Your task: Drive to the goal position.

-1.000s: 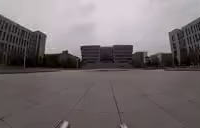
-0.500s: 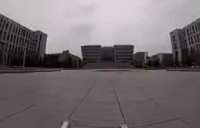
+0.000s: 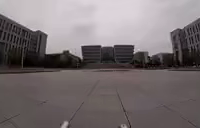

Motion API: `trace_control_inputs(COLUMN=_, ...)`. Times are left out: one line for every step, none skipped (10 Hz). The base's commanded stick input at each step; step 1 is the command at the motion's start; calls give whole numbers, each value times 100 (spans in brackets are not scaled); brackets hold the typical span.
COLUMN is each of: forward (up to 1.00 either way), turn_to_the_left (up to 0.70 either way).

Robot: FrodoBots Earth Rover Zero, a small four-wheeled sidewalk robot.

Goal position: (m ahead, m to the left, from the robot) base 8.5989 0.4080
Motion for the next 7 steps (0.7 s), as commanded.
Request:
trace_control_inputs(forward=70, turn_to_the_left=0)
trace_control_inputs(forward=70, turn_to_the_left=0)
trace_control_inputs(forward=70, turn_to_the_left=0)
trace_control_inputs(forward=70, turn_to_the_left=0)
trace_control_inputs(forward=70, turn_to_the_left=0)
trace_control_inputs(forward=70, turn_to_the_left=0)
trace_control_inputs(forward=70, turn_to_the_left=0)
